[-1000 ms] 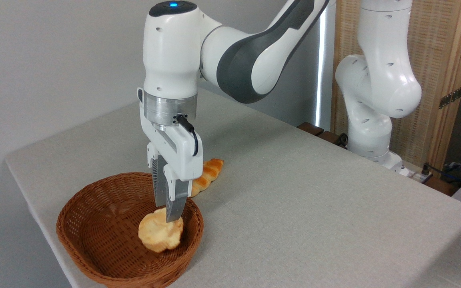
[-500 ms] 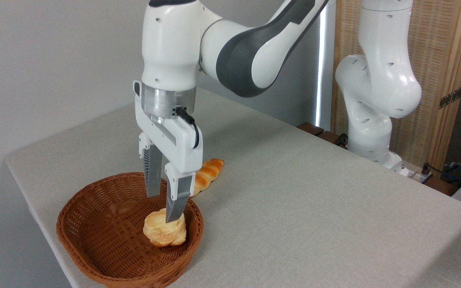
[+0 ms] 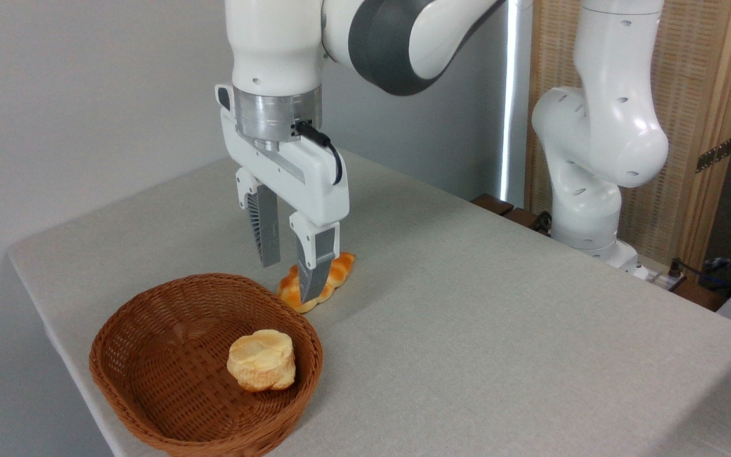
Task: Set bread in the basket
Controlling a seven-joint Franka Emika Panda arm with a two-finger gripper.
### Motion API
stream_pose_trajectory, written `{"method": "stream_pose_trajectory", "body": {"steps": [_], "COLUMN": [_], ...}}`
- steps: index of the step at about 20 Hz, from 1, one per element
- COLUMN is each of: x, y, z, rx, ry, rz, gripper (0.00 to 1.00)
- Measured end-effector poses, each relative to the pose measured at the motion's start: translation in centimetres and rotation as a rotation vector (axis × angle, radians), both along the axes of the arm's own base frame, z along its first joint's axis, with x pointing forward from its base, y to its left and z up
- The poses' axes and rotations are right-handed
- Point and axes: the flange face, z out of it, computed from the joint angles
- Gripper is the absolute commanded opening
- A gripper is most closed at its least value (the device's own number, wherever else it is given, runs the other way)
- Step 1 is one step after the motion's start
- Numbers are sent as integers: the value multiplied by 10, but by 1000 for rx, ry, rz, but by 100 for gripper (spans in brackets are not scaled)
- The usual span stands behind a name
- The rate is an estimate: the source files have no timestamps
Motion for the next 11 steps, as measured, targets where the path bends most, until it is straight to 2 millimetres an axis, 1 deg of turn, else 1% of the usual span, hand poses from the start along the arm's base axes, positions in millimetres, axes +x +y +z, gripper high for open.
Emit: {"method": "stream_pose_trajectory", "body": {"steps": [2, 4, 6, 11], "x": [-1, -3, -5, -5], "y": [1, 1, 3, 6], "z": [3, 1, -1, 3], "rx": [0, 10, 54, 72], "ry": [18, 36, 50, 45], "rz": [3, -2, -16, -19], "gripper": [100, 100, 100, 100]}}
